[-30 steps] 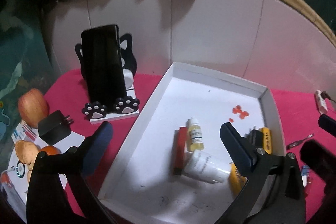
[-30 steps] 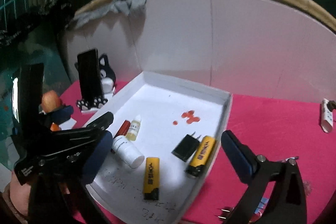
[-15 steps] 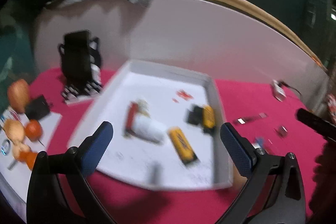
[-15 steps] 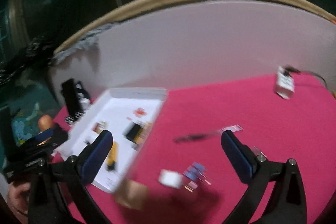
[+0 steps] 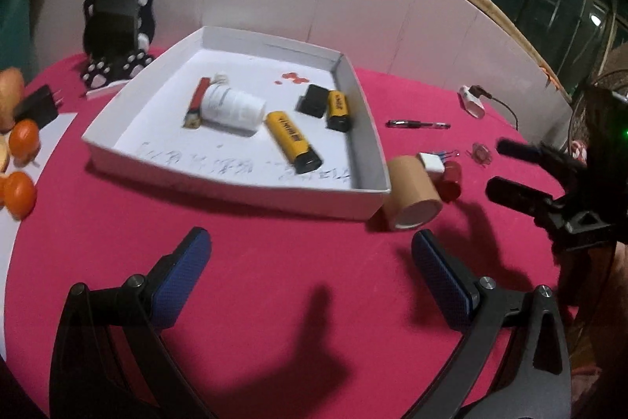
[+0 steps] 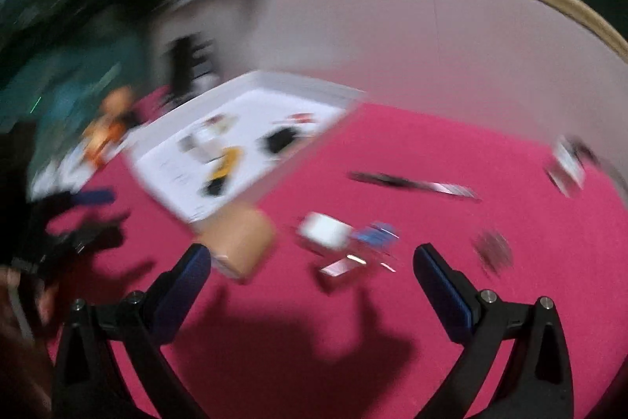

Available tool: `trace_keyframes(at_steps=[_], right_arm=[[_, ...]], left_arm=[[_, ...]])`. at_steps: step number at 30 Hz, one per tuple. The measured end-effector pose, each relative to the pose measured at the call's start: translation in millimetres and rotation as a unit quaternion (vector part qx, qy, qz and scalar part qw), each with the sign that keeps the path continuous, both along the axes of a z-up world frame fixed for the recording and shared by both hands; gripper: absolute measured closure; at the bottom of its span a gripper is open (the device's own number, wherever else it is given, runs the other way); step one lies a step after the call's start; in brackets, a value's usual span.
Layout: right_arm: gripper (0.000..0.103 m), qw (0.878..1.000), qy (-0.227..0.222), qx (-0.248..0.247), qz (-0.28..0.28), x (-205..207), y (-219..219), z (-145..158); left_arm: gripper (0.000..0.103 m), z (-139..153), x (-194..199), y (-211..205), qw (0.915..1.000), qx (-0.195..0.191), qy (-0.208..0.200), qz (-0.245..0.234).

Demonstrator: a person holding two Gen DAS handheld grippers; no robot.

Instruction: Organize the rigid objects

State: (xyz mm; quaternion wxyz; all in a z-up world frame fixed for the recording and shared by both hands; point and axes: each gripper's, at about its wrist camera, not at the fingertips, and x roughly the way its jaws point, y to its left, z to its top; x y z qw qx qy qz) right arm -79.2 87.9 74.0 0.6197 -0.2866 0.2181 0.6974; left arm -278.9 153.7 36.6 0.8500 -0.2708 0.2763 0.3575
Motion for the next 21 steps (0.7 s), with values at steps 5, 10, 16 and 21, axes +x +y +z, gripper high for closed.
trace_keyframes(at_steps=[5,10,16,21], right_arm=[[0.0,0.99,-0.087,-0.032,0.106,-39.9,38.9,-14.7],[0.001,0.972,-0.125,-0.08,0.182,-60.0,55.6,-42.3],[0.017,0.96,-0.098,-0.117,0.234,-74.0,51.6,-57.3],[0.056,0.964,-0.055,-0.137,0.221,-67.4,24.4,-62.8]], left_arm=[[0.0,-2.9,-18.9,4.7,0.9995,-0.01,-0.009,0.027],[0.0,-5.7,-25.0,5.2,0.9993,-0.014,-0.012,0.032],[0.0,-9.4,-21.5,9.3,0.9993,-0.022,-0.006,0.028],[0.0,-10.7,-14.1,7.1,0.9997,-0.022,-0.002,0.013]])
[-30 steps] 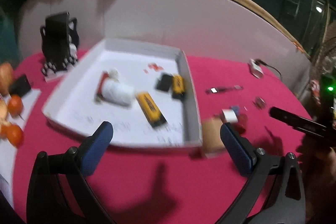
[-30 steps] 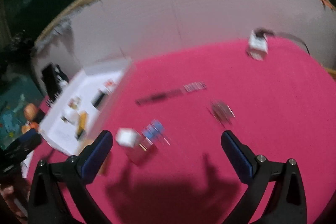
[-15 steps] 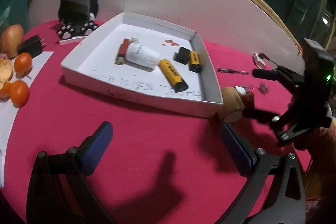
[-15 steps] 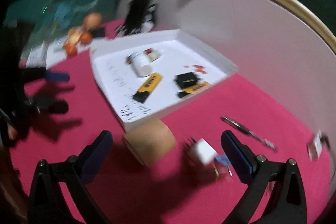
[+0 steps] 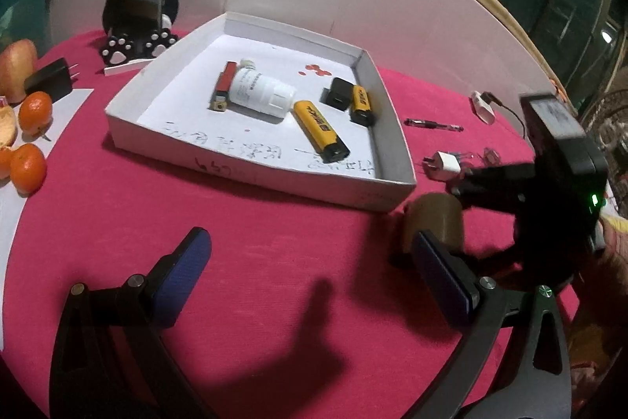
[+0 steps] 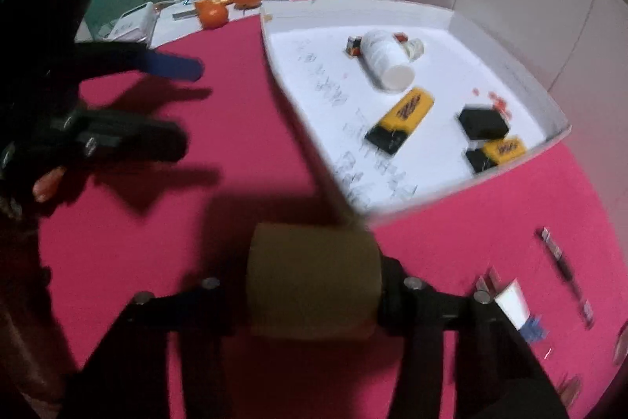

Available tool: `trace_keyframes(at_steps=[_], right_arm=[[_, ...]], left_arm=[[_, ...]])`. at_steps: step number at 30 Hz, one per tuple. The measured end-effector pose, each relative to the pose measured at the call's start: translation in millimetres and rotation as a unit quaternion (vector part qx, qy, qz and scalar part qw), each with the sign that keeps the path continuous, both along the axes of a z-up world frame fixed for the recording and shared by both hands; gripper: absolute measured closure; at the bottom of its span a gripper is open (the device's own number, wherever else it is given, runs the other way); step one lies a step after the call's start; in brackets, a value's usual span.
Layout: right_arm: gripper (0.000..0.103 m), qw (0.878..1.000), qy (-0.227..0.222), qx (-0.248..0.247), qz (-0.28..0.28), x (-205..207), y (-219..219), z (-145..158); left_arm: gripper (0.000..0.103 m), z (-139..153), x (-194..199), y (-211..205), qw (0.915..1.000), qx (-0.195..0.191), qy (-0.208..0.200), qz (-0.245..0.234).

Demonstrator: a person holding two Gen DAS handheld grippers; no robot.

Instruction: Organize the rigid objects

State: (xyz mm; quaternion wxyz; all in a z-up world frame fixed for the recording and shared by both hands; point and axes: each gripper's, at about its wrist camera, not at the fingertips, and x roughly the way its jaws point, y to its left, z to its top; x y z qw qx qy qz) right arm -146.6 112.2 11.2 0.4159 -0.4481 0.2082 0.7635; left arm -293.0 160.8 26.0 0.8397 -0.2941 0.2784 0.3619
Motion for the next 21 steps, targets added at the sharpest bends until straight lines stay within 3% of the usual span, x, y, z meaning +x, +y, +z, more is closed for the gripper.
trace_keyframes(at_steps=[5,6,7,8,11,14,17,19,21], right_arm=[[0.054,0.995,0.088,-0.023,-0.037,4.4,-46.1,2.8],[0.045,0.994,0.095,-0.014,-0.048,5.5,-53.7,4.6],[0.027,0.993,0.097,-0.002,-0.063,9.0,-61.2,7.6],[0.021,0.991,0.099,0.015,-0.085,16.5,-67.2,12.9],[0.02,0.979,0.131,0.054,-0.148,53.1,-79.6,32.8],[0.02,0.956,0.119,0.101,-0.247,104.0,-84.9,44.8],[0.02,0.921,0.112,0.1,-0.359,164.2,-79.6,36.6],[0.02,0.907,0.145,0.082,-0.388,191.2,-81.7,29.0],[0.02,0.895,0.146,0.091,-0.411,204.4,-89.2,27.0]], left_arm=[[0.0,-5.7,11.5,-5.8,0.9997,-0.004,0.01,-0.024],[0.0,-6.8,14.6,-7.3,0.9994,-0.004,0.012,-0.031],[0.0,-7.9,19.1,-9.7,0.999,-0.006,0.012,-0.042],[0.0,-8.2,22.5,-12.2,0.9985,-0.006,0.011,-0.053],[0.0,-4.7,32.9,-22.7,0.995,-0.002,0.0,-0.099],[0.0,-0.2,45.6,-36.5,0.9896,0.002,-0.011,-0.143],[0.0,3.5,67.6,-49.8,0.983,0.002,-0.014,-0.183],[0.0,7.3,78.3,-55.3,0.9811,0.015,-0.007,-0.193],[0.0,8.7,84.4,-54.3,0.9805,0.01,-0.009,-0.196]])
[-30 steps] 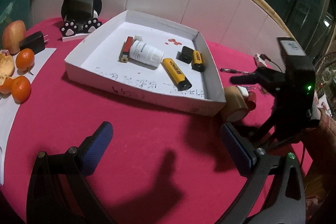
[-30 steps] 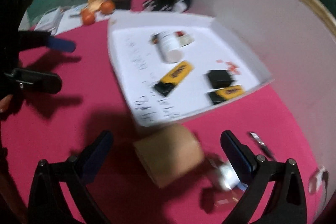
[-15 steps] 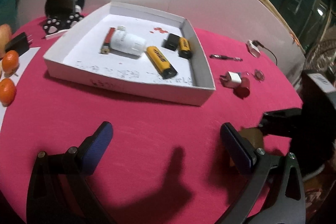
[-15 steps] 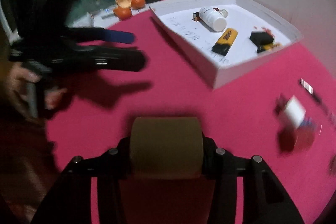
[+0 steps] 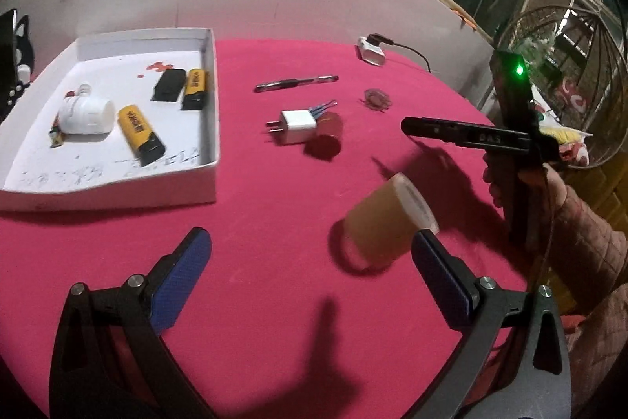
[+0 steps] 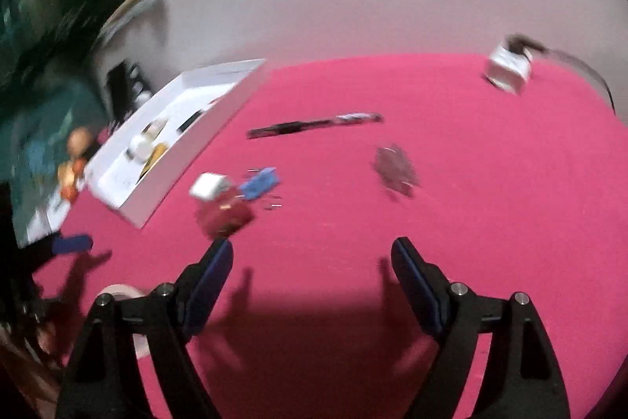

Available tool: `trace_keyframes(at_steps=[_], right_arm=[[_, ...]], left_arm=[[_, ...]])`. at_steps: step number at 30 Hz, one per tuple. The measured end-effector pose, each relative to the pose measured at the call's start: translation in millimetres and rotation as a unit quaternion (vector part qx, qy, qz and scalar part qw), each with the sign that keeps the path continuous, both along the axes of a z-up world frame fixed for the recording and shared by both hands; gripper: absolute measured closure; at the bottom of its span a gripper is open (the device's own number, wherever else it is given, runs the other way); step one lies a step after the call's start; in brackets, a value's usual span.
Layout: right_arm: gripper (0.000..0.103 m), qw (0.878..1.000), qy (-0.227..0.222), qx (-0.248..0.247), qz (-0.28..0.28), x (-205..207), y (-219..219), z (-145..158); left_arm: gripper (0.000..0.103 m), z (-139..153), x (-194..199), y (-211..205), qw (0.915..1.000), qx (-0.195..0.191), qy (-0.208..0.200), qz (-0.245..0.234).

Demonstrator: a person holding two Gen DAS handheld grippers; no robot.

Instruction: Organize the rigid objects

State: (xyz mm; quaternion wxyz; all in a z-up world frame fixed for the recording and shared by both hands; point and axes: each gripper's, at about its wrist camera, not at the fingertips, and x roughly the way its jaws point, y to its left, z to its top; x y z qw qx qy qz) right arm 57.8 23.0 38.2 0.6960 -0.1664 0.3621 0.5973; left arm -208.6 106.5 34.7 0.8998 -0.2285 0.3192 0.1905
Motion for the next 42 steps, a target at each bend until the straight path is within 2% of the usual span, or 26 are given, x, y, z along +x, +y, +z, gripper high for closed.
trace_keyframes(at_steps=[3,9,11,12,13,14,16,18,19,20,21,24,33,42], right_arm=[[0.02,0.999,-0.03,0.0,-0.023,13.8,3.3,-1.5],[0.021,0.996,-0.082,-0.037,-0.002,19.7,47.7,-8.6],[0.035,0.994,-0.102,-0.049,0.004,19.3,62.6,-9.8],[0.049,0.993,-0.103,-0.056,0.007,21.1,69.2,-11.9],[0.055,0.993,-0.099,-0.063,0.013,21.7,73.6,-14.7],[0.055,0.992,-0.104,-0.067,0.016,20.8,76.1,-15.5],[0.081,0.991,-0.115,-0.066,0.024,16.8,74.9,-14.5],[0.088,0.99,-0.122,-0.064,0.026,11.9,68.3,-15.4],[0.088,0.99,-0.121,-0.063,0.028,9.6,66.4,-14.7],[0.088,0.991,-0.12,-0.061,0.028,7.6,61.6,-14.4],[0.088,0.991,-0.119,-0.059,0.027,5.7,58.2,-13.7],[0.088,0.993,-0.107,-0.04,0.016,1.9,41.7,-8.5],[0.088,0.998,-0.033,0.038,-0.028,-3.2,-0.9,17.1],[0.088,0.995,-0.043,0.089,-0.005,-33.5,-5.1,59.6]], left_arm=[[0.0,2.5,13.8,1.6,0.9998,-0.01,-0.001,-0.015],[0.0,4.5,45.3,-19.4,0.9976,0.038,0.018,-0.055],[0.0,-1.3,50.2,-23.2,0.997,0.04,0.031,-0.059],[0.0,-4.4,52.7,-23.8,0.9967,0.04,0.04,-0.058],[0.0,-6.3,55.1,-23.8,0.9964,0.042,0.044,-0.059],[0.0,-7.5,57.7,-24.0,0.996,0.048,0.046,-0.06],[0.0,-8.7,62.9,-24.2,0.9948,0.064,0.051,-0.061],[0.007,-10.8,70.9,-23.7,0.9931,0.078,0.057,-0.067],[0.026,-12.5,75.2,-23.4,0.9922,0.084,0.062,-0.068],[0.049,-15.9,79.7,-23.4,0.991,0.087,0.072,-0.072],[0.054,-20.0,82.7,-23.6,0.9909,0.078,0.075,-0.08],[0.054,-22.7,77.6,-27.7,0.9897,0.096,0.07,-0.08],[0.054,-16.3,64.4,-19.5,0.9935,0.084,0.068,-0.038],[0.054,11.1,44.6,-6.8,0.9948,0.091,0.04,0.019]])
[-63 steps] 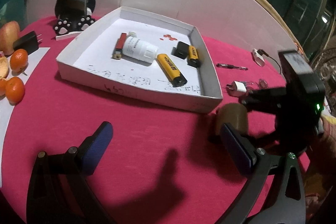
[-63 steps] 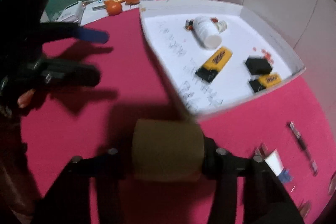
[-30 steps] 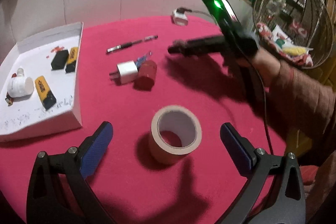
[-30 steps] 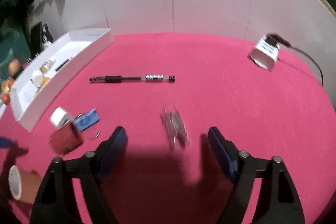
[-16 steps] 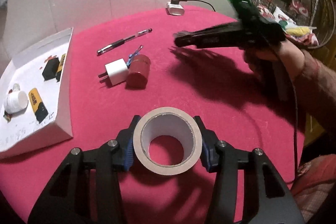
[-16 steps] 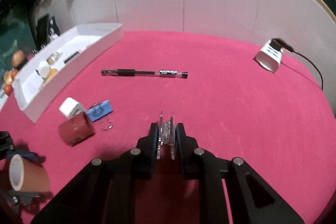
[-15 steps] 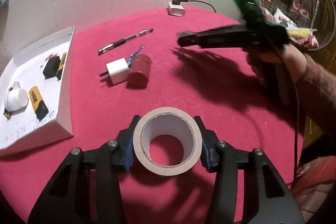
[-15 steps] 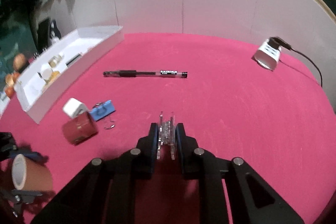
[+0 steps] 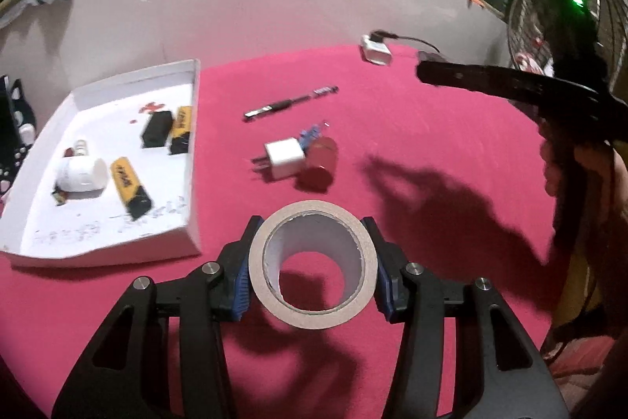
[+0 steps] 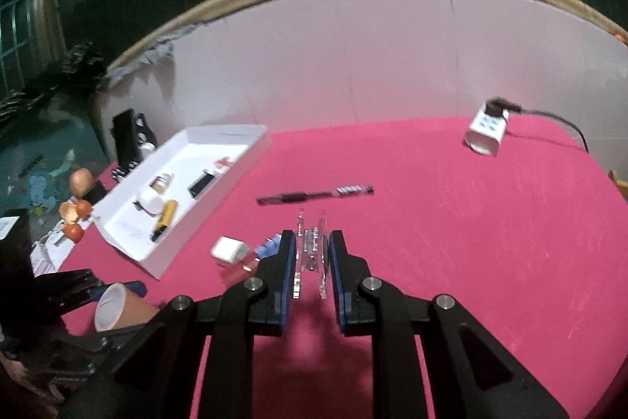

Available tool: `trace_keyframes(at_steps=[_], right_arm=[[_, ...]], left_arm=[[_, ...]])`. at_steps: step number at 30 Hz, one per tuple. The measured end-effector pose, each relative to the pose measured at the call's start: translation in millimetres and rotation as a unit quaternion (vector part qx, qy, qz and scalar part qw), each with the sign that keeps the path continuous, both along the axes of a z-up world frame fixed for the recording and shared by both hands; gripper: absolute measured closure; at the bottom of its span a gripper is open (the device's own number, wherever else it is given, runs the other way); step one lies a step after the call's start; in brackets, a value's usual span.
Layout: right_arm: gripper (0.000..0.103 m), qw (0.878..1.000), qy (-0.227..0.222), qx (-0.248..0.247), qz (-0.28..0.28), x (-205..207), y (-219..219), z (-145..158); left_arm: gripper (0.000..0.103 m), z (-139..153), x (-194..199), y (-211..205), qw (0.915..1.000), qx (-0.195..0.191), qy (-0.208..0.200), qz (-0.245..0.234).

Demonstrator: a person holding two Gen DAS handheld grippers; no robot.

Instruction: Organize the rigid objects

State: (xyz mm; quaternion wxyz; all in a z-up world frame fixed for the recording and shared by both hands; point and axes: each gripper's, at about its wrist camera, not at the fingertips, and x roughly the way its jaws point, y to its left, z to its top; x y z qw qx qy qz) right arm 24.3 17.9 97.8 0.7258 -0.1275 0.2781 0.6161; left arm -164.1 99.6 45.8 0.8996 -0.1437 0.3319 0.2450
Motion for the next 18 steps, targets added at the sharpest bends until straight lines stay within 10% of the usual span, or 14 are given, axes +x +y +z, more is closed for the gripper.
trace_keyframes(at_steps=[18], right_arm=[[0.088,0.998,-0.01,0.031,0.046,-41.8,-5.0,26.8]], left_arm=[[0.054,19.9,-28.9,-1.5,0.9984,0.004,-0.039,0.04]])
